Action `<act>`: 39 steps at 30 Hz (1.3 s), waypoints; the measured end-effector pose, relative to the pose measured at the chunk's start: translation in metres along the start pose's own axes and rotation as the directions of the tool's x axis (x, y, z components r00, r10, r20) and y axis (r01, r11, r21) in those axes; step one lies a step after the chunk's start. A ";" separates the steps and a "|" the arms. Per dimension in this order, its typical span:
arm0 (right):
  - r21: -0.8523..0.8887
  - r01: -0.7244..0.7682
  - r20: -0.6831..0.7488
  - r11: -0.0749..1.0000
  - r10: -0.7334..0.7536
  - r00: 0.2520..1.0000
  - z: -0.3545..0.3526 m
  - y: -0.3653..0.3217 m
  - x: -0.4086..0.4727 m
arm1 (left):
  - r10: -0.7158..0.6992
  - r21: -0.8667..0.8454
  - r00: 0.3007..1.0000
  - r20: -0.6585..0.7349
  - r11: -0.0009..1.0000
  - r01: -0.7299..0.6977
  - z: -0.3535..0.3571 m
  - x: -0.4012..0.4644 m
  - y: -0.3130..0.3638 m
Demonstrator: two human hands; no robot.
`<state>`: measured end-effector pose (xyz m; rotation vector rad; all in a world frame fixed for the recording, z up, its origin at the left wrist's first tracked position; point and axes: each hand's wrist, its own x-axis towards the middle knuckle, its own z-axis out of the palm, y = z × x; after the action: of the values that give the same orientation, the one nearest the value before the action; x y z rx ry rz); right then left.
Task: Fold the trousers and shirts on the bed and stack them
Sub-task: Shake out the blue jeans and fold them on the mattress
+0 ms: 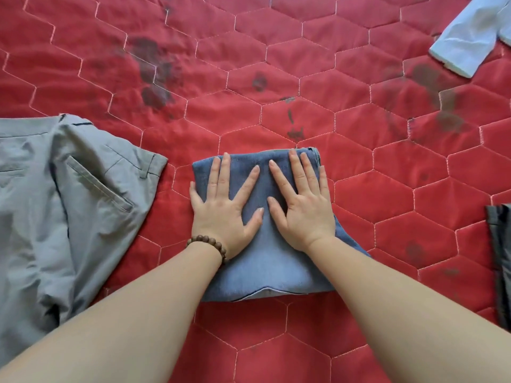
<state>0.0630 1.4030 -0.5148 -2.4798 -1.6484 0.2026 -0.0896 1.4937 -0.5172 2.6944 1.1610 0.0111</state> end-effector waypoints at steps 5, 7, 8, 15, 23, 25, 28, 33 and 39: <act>0.035 0.008 -0.023 0.999 -0.007 1.000 0.000 0.002 0.002 | 0.032 -0.100 0.999 -0.032 0.994 -0.035 0.000 0.003 -0.006; 0.031 0.007 -0.034 0.999 -0.006 0.999 0.000 0.002 0.002 | 0.032 -0.120 0.999 -0.041 0.992 -0.037 0.000 0.003 -0.007; 0.033 0.008 -0.040 0.999 -0.006 0.999 0.000 0.002 0.001 | 0.032 -0.123 0.998 -0.046 0.992 -0.038 0.000 0.003 -0.007; 0.102 -0.016 -0.087 0.995 0.025 0.996 0.001 0.003 -0.002 | -0.101 -0.177 0.991 -0.085 0.981 0.084 0.000 -0.002 -0.002; 0.186 -0.150 -0.023 0.971 0.157 0.987 -0.002 0.009 -0.056 | -0.122 -0.381 0.991 0.059 0.915 0.135 -0.003 -0.040 -0.010; 0.197 -0.149 -0.017 0.969 0.155 0.988 -0.004 0.016 -0.073 | -0.094 -0.410 0.992 0.089 0.904 0.122 -0.003 -0.050 -0.001; 0.208 -0.162 -0.020 0.965 0.170 0.985 -0.008 0.035 -0.100 | -0.041 -0.426 0.992 0.120 0.900 0.088 0.000 -0.063 0.026; 0.190 -0.259 -0.009 0.947 0.266 0.964 -0.023 0.092 -0.156 | 0.065 -0.408 0.991 0.120 0.913 -0.011 0.017 -0.076 0.100; 0.118 -0.409 0.152 0.905 0.391 0.908 -0.047 0.178 -0.202 | 0.188 -0.324 0.969 0.158 0.937 -0.130 0.035 -0.067 0.190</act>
<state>0.1548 1.1464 -0.4998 -2.7069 -1.0887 0.5182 0.0035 1.3114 -0.5100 2.4401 0.8068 -0.0303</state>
